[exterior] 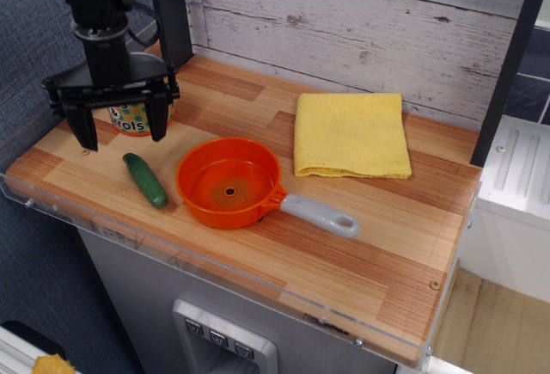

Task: Put the pickle in the pot

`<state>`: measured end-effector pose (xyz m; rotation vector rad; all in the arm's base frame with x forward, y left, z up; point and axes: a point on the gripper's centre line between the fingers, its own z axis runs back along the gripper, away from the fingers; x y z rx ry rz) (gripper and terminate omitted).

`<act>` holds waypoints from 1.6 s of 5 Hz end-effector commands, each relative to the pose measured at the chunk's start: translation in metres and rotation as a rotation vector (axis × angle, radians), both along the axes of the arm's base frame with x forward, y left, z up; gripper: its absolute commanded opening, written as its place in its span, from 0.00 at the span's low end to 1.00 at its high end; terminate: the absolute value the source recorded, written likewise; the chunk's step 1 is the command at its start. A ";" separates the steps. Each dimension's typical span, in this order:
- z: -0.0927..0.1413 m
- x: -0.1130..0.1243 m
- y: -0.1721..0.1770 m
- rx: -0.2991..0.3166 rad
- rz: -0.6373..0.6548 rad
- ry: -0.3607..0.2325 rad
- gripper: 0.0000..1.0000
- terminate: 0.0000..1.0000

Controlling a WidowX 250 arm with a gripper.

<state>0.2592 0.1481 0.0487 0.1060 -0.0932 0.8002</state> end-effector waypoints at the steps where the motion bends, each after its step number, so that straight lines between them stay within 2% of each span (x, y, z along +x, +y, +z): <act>1: -0.011 -0.006 0.000 -0.039 0.066 -0.023 1.00 0.00; 4: -0.039 -0.011 -0.005 -0.047 0.079 0.022 1.00 0.00; 5: -0.040 -0.012 -0.006 -0.060 0.074 0.020 1.00 0.00; 6: -0.043 -0.013 -0.007 -0.074 0.064 0.017 0.00 0.00; 8: -0.033 -0.012 -0.006 -0.070 -0.013 0.046 0.00 0.00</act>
